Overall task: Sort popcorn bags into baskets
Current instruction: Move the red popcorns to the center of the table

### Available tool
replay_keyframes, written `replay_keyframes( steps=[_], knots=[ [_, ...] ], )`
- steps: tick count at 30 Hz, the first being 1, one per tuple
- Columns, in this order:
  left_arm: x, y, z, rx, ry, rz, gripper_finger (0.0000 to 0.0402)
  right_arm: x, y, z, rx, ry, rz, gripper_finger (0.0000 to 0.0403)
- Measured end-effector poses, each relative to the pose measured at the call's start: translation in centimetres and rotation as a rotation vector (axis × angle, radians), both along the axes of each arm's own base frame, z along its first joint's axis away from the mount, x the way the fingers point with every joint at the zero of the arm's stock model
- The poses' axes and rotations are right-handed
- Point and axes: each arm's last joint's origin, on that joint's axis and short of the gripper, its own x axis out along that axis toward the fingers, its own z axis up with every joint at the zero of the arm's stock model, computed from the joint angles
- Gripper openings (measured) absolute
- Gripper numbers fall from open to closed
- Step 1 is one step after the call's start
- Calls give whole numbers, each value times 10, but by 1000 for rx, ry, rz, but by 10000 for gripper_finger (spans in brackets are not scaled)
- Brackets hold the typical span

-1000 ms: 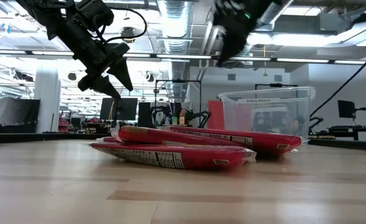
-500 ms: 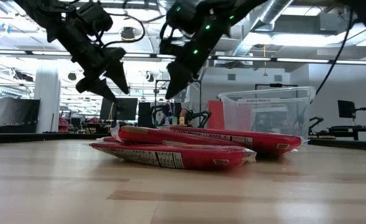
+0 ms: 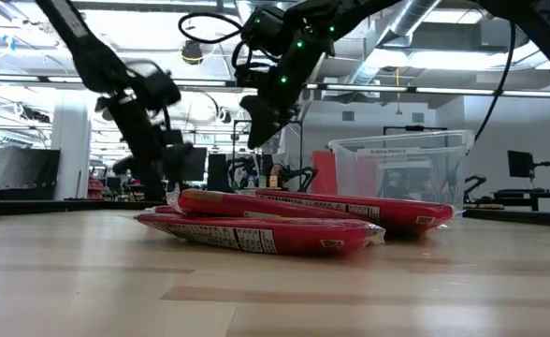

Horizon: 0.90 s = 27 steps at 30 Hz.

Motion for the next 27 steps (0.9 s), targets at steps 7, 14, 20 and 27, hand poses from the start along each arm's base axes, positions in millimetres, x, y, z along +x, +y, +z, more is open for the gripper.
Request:
replay_keyframes(
  steps=[7,14,20,27],
  knots=[
    [17,16,-24,-124,27,-40,127,-2,-28,-31,25,49,-142,85],
    [17,15,-21,-134,31,-54,95,7,-27,-75,-38,158,-207,16],
    [14,10,-24,-177,73,-67,93,8,-16,-89,-59,238,-199,22],
    [12,6,-26,-234,88,-80,94,5,6,-93,130,288,-131,16]
  ],
)
